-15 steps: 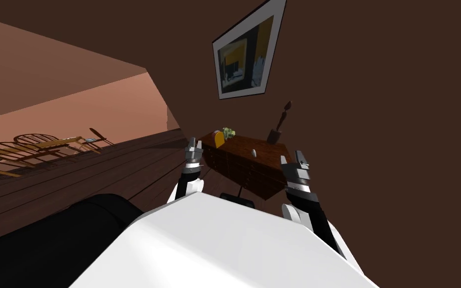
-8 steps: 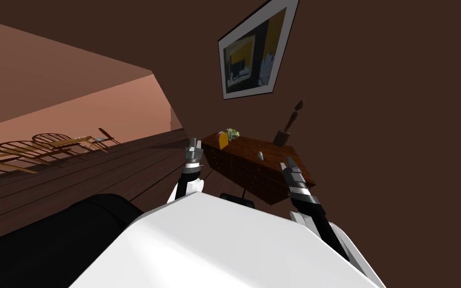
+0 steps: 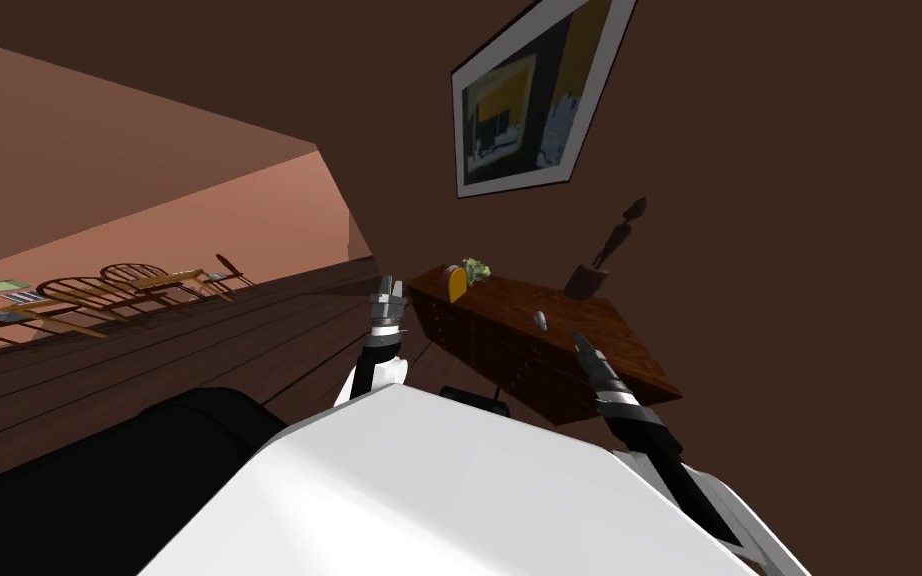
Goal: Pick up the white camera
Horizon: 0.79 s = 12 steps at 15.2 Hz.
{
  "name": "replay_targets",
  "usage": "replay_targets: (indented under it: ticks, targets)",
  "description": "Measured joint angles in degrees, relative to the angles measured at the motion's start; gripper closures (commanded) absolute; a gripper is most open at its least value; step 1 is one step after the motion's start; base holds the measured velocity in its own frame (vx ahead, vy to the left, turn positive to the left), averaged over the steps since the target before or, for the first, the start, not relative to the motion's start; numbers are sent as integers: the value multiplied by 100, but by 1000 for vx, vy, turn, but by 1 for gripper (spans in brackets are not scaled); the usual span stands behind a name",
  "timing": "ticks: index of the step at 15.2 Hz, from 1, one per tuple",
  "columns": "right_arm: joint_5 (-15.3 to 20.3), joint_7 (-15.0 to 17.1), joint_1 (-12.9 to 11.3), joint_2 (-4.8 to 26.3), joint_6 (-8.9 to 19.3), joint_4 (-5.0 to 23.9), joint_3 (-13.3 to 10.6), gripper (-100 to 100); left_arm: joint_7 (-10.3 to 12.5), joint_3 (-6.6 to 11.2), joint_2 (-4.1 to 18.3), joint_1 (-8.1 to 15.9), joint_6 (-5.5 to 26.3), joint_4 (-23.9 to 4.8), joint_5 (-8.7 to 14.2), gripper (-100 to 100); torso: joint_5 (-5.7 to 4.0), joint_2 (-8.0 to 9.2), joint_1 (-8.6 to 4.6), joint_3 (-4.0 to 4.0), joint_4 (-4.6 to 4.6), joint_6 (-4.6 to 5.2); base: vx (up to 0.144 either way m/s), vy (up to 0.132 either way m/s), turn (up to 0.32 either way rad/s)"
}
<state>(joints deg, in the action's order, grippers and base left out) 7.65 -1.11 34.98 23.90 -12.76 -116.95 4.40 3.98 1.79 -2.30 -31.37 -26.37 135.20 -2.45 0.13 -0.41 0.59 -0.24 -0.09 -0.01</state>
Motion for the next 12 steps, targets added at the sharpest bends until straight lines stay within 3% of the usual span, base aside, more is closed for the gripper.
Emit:
replay_targets:
  ticks: [10, 12]
  targets:
    - [735, -840, 305, 1079, 764, 989, 383, -100, 0, 0, 0, 0, 0, 0, 0, 0, 3, 0, 13, 0, 0, 0, 105, 172, 74]
    - [840, -968, 413, 1271, 915, 1060, 458, -100, 0, 0, 0, 0, 0, 0, 0, 0, 2, 3, 1, 2, 1, 0, 106, 143, 96]
